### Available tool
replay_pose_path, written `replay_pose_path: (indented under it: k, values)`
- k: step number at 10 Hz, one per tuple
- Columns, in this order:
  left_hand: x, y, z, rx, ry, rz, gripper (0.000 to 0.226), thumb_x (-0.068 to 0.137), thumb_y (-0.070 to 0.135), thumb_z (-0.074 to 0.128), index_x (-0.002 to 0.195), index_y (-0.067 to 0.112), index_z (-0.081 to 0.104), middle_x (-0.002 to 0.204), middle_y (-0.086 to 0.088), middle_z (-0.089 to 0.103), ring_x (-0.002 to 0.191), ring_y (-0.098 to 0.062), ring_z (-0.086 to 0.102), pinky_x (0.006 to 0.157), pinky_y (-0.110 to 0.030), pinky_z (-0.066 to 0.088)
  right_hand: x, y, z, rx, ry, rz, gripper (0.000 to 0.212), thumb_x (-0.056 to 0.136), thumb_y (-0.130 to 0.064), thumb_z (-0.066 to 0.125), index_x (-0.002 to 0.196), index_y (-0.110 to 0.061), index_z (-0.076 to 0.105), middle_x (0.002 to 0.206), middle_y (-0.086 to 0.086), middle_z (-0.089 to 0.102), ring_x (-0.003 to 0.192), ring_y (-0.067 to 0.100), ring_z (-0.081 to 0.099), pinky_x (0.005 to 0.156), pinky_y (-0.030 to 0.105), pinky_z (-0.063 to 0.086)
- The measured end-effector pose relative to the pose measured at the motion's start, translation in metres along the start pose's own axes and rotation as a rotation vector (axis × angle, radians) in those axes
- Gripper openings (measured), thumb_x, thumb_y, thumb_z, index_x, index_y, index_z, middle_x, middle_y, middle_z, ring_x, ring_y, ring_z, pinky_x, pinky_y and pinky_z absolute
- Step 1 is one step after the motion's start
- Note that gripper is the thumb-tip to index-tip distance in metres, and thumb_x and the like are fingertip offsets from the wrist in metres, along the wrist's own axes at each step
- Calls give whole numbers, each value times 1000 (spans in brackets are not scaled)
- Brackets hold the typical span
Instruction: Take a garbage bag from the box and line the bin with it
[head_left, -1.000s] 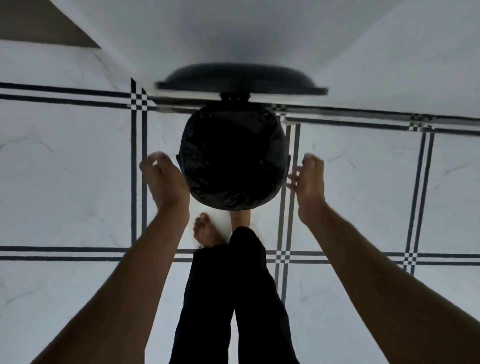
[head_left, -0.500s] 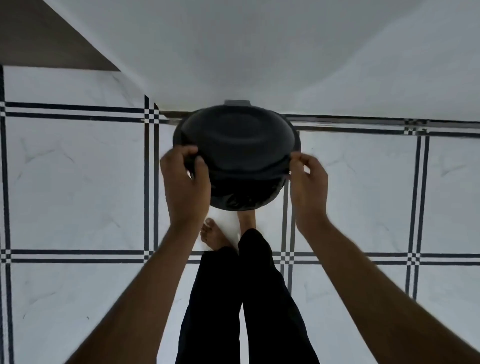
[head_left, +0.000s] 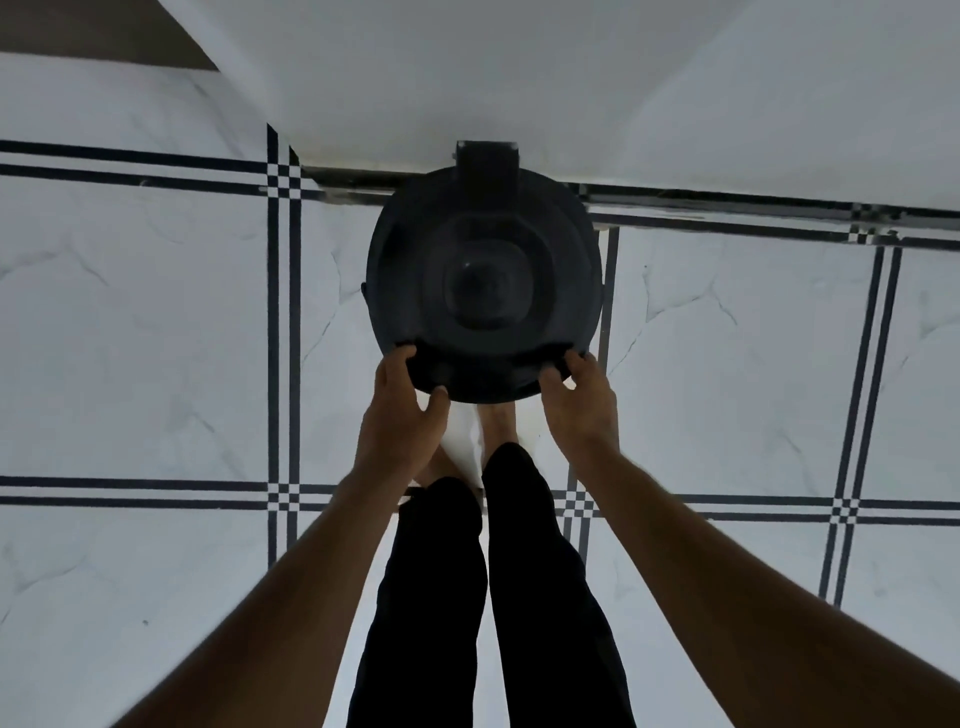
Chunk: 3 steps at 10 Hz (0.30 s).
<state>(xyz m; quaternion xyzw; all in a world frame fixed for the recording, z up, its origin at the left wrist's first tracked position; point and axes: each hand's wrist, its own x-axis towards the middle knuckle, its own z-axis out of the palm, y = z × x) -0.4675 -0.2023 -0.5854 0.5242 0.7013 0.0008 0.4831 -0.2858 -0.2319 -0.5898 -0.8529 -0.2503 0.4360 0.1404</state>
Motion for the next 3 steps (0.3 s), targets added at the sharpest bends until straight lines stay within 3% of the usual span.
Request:
replay_pose_path:
  k: [1,2,3]
  values:
    - [-2,10,-13,86,-48,-11,53,98,27,58,147,17,39,150,-7,46,131,-27,52,105,-37,44,-4,2,-2,-128,-138,3,37,87,-27,51,119,-10,59,130,0,55,113,25,57,92,37,49]
    - [-9,28,-41,110,28,79,31,97,24,59,127,18,58,126,-3,66,115,-22,63,93,-32,47,-16,-15,-19,-179,-165,-64,34,88,-22,53,122,-15,59,124,2,59,109,23,58,88,34,47]
    - [-26,50,-75,150,88,219,11,94,20,61,103,19,67,100,2,73,93,-17,69,79,-30,52,-40,-52,-46,-177,-161,-189,34,89,-11,55,123,-12,59,125,5,61,108,21,58,84,26,39]
